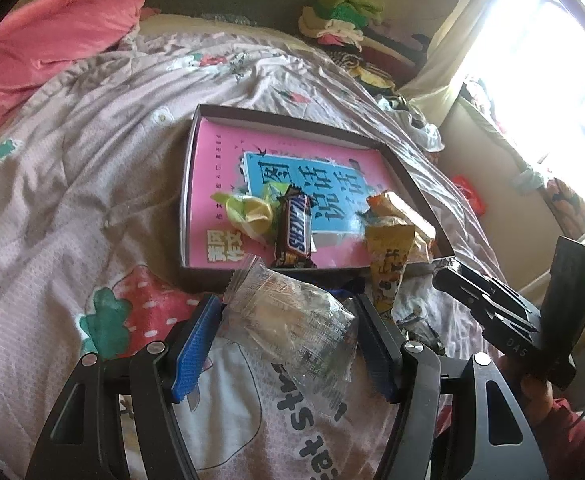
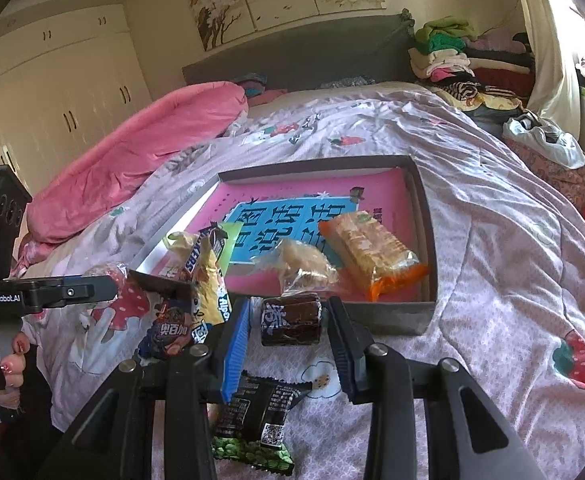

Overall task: Organize snacks
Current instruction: 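Lift the clear bag and chocolate pack and carry both toward the tray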

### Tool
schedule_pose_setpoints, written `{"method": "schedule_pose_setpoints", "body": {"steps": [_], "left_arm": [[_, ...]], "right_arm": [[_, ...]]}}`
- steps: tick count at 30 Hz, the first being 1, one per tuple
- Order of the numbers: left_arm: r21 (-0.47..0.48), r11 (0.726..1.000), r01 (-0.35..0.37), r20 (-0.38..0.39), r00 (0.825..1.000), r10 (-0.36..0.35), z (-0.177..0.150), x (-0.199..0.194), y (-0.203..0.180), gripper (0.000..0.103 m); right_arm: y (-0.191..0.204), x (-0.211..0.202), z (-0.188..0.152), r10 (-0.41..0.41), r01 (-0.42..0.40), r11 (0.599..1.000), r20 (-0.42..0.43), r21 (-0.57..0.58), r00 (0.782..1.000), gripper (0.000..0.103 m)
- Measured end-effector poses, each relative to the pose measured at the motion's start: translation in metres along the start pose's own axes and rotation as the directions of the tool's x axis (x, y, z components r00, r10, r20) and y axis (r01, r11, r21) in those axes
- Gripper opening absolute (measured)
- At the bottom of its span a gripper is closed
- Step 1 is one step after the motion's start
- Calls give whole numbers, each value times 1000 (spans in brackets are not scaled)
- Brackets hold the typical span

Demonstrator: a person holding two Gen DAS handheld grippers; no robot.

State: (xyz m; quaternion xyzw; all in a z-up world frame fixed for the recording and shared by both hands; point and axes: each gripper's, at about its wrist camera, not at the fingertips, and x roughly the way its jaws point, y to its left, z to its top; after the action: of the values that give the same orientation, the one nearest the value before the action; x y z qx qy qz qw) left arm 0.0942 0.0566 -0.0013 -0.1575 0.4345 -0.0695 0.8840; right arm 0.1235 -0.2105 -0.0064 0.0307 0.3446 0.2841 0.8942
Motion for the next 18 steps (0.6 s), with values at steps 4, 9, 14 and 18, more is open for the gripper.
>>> {"method": "schedule_pose_setpoints", "body": {"steps": [4, 9, 14, 18], "left_arm": [[2, 1000, -2, 13, 1000, 2, 3, -4, -4, 69], [4, 1000, -3, 25, 1000, 3, 7, -7, -6, 69], [6, 1000, -4, 40, 999, 4, 10, -11, -10, 69], [10, 1000, -6, 52, 999, 5, 14, -12, -13, 69]], "right_arm": [[-1, -3, 0, -5, 5, 1000, 12, 6, 1000, 39], [-3, -5, 1, -8, 7, 1000, 23, 15, 1000, 39], [-6, -9, 2, -18, 17, 1000, 38, 21, 999, 39], [-8, -10, 3, -25, 24, 999, 43, 28, 999, 39]]}}
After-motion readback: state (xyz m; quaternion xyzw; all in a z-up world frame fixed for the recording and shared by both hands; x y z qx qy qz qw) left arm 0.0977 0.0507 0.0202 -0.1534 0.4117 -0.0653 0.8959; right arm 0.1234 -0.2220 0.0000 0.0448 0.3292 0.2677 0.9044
